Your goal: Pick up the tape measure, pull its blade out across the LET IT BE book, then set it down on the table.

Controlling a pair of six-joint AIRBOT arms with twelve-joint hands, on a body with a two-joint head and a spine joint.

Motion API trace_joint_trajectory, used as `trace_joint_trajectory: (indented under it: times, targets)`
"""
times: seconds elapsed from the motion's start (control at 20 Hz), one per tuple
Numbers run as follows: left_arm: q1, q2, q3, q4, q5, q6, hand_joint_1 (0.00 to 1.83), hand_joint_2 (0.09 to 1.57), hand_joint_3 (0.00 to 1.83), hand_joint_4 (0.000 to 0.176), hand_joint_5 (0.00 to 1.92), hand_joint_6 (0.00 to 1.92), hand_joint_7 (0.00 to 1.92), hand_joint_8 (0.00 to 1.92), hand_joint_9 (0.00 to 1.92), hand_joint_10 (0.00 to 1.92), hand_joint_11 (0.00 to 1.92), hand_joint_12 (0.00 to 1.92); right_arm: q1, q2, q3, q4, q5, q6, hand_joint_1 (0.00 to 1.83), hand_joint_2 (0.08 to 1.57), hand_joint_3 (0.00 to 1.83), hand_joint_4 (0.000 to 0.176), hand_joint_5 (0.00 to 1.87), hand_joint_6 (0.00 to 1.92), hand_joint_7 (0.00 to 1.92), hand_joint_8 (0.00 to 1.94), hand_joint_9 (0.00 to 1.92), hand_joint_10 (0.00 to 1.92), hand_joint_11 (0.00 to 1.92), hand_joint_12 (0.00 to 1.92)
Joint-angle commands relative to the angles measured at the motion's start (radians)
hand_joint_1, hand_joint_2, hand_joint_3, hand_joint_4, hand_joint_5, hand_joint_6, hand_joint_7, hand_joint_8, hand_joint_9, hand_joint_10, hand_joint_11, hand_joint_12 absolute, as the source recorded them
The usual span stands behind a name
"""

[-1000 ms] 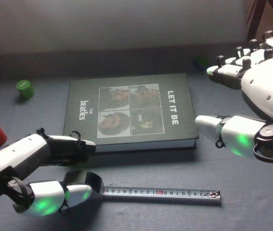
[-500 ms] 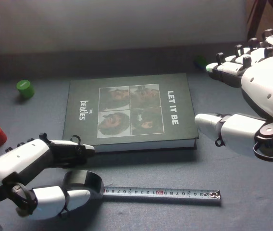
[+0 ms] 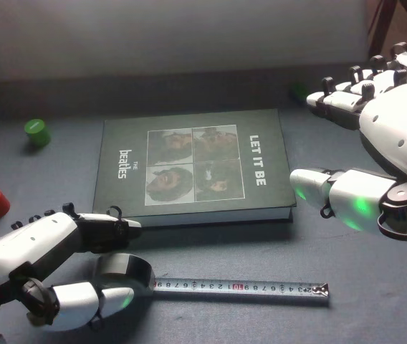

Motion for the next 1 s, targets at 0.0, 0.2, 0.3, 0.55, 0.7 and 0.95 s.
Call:
trace_joint_trajectory:
  times: [0.0, 0.2, 0.3, 0.55, 0.7, 0.95]
  targets:
    - [0.001, -0.007, 0.006, 0.027, -0.102, 0.001, 1.00, 1.11, 0.00, 0.000, 0.53, 0.00, 0.62, 0.00, 0.59, 0.00, 0.19, 0.87, 0.011, 0.004, -0.005, -0.086, 0.046, 0.005, 0.12, 1.21, 0.00, 0.050, 0.32, 0.00, 0.32, 0.00, 0.26, 0.00, 0.00, 0.89]
    - [0.013, -0.015, 0.014, 0.026, -0.111, 0.012, 1.00, 1.11, 0.00, 0.000, 0.53, 0.00, 0.62, 0.00, 0.59, 0.00, 0.20, 0.87, 0.011, 0.004, -0.005, -0.086, 0.046, 0.005, 0.12, 1.21, 0.00, 0.049, 0.32, 0.00, 0.32, 0.00, 0.26, 0.00, 0.00, 0.90]
    - [0.019, -0.019, 0.014, 0.026, -0.119, 0.018, 1.00, 1.11, 0.00, 0.000, 0.53, 0.00, 0.61, 0.00, 0.59, 0.00, 0.22, 0.88, 0.011, 0.004, -0.005, -0.087, 0.046, 0.005, 0.12, 1.21, 0.00, 0.049, 0.32, 0.00, 0.32, 0.00, 0.26, 0.00, 0.00, 0.92]
    - [0.021, -0.026, 0.013, 0.029, -0.130, 0.057, 1.14, 1.11, 0.00, 0.000, 0.56, 0.01, 0.64, 0.01, 0.60, 0.00, 0.21, 0.87, 0.012, 0.004, -0.005, -0.090, 0.044, 0.005, 0.12, 1.21, 0.00, 0.049, 0.33, 0.00, 0.33, 0.00, 0.26, 0.00, 0.00, 0.93]
    - [0.025, -0.036, 0.015, 0.032, -0.136, 0.071, 1.18, 1.11, 0.00, 0.000, 0.54, 0.00, 0.64, 0.00, 0.59, 0.00, 0.19, 0.86, 0.012, 0.004, -0.005, -0.091, 0.043, 0.005, 0.12, 1.21, 0.00, 0.048, 0.33, 0.00, 0.33, 0.00, 0.26, 0.00, 0.00, 0.95]
    - [0.024, -0.053, 0.022, 0.033, -0.143, 0.083, 1.24, 1.11, 0.00, 0.000, 0.62, 0.01, 0.73, 0.01, 0.71, 0.03, 0.30, 0.91, 0.012, 0.004, -0.005, -0.093, 0.039, 0.005, 0.12, 1.21, 0.00, 0.048, 0.33, 0.00, 0.33, 0.00, 0.27, 0.00, 0.00, 0.96]
